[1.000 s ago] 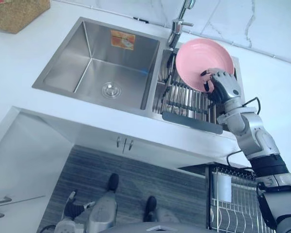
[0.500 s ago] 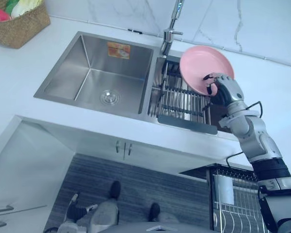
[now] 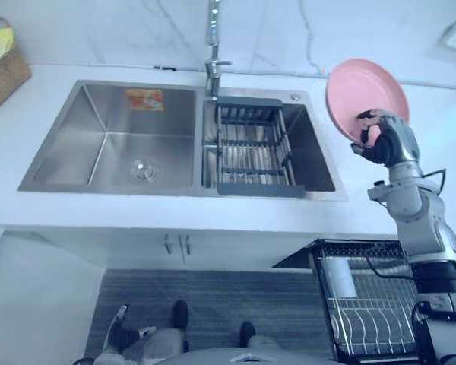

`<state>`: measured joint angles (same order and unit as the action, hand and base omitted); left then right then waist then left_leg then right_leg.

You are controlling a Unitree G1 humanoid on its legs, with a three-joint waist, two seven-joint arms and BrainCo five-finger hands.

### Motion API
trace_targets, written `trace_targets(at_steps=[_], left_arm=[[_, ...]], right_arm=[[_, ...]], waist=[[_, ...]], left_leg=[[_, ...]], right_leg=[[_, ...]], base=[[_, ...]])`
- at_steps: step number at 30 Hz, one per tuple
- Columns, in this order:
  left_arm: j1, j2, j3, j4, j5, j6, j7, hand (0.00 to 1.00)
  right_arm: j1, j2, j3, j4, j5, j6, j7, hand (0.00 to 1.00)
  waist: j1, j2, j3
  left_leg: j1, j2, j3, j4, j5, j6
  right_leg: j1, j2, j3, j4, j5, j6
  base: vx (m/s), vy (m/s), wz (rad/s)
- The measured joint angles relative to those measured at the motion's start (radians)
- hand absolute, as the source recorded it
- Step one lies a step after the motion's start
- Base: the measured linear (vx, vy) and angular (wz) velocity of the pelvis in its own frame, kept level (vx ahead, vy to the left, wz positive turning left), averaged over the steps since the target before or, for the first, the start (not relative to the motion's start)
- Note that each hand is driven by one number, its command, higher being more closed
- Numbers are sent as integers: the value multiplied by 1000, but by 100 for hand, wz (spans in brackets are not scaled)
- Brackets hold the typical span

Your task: Walk over to the sink, pick up the cup, carry it to the dishwasher, place the cup inside the dishwasher, then close the dishwasher door

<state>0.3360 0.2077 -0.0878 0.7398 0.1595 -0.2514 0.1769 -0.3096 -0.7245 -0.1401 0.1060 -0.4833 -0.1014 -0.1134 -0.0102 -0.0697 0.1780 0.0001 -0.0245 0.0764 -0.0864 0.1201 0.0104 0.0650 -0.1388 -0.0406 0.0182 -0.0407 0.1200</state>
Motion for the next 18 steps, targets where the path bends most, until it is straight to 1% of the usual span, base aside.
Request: trace_targets(at_steps=[1, 2, 3, 4, 5, 6, 7, 8, 9, 10, 11, 12, 13, 14, 15, 16, 17, 18], left_arm=[[3, 3, -6, 0, 1, 0, -10, 0], [4, 9, -10, 1, 1, 0, -11, 0], [4, 10, -19, 7, 6, 0, -16, 0], [9, 6, -13, 11, 14, 2, -19, 0], [13, 3, -5, 9, 16, 3, -19, 0], [9, -14, 8, 14, 16, 4, -19, 0], [10, -23, 8, 17, 4, 4, -16, 0], [11, -24, 9, 17, -2, 4, -16, 0], [15, -24, 14, 18, -10, 4, -12, 0], [16, -23, 19, 18, -15, 4, -8, 0], [18, -20, 32, 17, -41, 4, -5, 0], [15, -10, 47, 19, -43, 6, -8, 0], [12, -7, 45, 19, -48, 11, -8, 0], [10, -11, 45, 18, -49, 14, -8, 0], [-5, -31, 47, 24, -48, 33, -8, 0], [-5, -42, 43, 22, -47, 37, -10, 0], [-4, -49, 43, 22, -44, 39, -12, 0], [-5, -63, 40, 18, -35, 42, -16, 0]], right_arm=[[16, 0, -4, -17, 9, 1, 0, 100], [21, 0, -4, -20, 10, 0, 0, 100], [27, 2, -3, -18, 10, 1, 1, 100], [15, 16, 3, -11, 10, 0, 1, 100], [5, 23, 10, -10, 10, 0, 1, 100], [-12, 29, 21, -8, 9, -5, 1, 100], [-20, 40, 35, -2, 7, -8, 0, 100], [-21, 43, 44, 6, 6, -11, 0, 100], [-21, 51, 61, 31, 4, -17, 1, 100], [-17, 56, 62, 38, 3, -18, 2, 100], [-18, 65, 61, 40, 3, -25, 2, 100], [-20, 67, 57, 39, 2, -29, 2, 100], [-28, 67, 56, 39, 2, -30, 1, 100], [-42, 67, 57, 39, 2, -30, 1, 100], [-52, 65, 56, 39, 2, -30, 1, 100], [-46, 64, 56, 40, 4, -23, 5, 100], [-41, 63, 55, 40, 5, -20, 10, 100], [-34, 56, 52, 40, 6, -16, 27, 100]], waist=[[-9, 0, -2], [-14, 0, -2], [-20, 2, -4], [2, 9, -8], [14, 9, -12], [23, 14, -10], [26, 32, -19], [26, 38, -21], [33, 43, -30], [34, 48, -32], [38, 1, -53], [41, -19, -63], [50, -20, -70], [59, -21, -73], [61, 8, -67], [48, 28, -63], [41, 40, -66], [36, 54, -69]], left_leg=[[12, 4, 30, 0, -6, 0], [18, 7, 47, 1, -9, 1], [31, 21, 91, 6, -14, -1], [43, 54, 170, 7, -22, 0], [46, 74, 211, 6, -25, 0], [53, 100, 270, 6, -25, 1], [67, 149, 351, 7, -26, -8], [77, 172, 378, 7, -29, -13], [90, 213, 426, 7, -29, -33], [94, 231, 447, 13, -30, -42], [88, 256, 475, 60, -50, -94], [85, 260, 476, 67, -45, -113], [90, 261, 468, 57, -41, -131], [92, 262, 469, 52, -33, -141], [93, 286, 469, 43, -20, -156], [106, 299, 466, 16, -1, -153], [110, 306, 465, 8, 8, -160], [115, 319, 465, 9, 13, -164]], right_leg=[[-6, 1, 30, 1, 6, 5], [-8, 2, 40, 0, 12, 10], [-23, 11, 33, 0, 34, 6], [-54, 34, -36, -6, 82, -46], [-63, 46, -88, -15, 101, -82], [-89, 32, -236, 45, 59, -154], [-122, -39, -467, 202, 18, -190], [-119, -67, -527, 258, 9, -198], [-104, -120, -612, 353, -1, -201], [-93, -144, -646, 392, -6, -201], [-53, -208, -665, 381, 49, -186], [-45, -189, -635, 329, 38, -123], [-24, -139, -626, 230, 10, -96], [-11, -110, -624, 168, -6, -69], [-2, -60, -624, 86, 23, -49], [10, -26, -628, 47, 44, -48], [16, -11, -628, 32, 53, -44], [27, 10, -628, 10, 63, -48]], base=[[-11, 14, -76], [-30, 2, -89], [-61, -21, -138], [-56, -24, -168], [-80, -81, -192], [-119, -79, -192], [-131, -90, -173], [-117, -71, -169], [-72, -102, -112], [-65, -281, -142], [-31, -311, -105], [-18, -416, -114], [-16, -287, -86], [-46, -336, -106], [-57, -253, -89], [-60, -225, -60], [-24, -168, -24], [6, -134, -13]])
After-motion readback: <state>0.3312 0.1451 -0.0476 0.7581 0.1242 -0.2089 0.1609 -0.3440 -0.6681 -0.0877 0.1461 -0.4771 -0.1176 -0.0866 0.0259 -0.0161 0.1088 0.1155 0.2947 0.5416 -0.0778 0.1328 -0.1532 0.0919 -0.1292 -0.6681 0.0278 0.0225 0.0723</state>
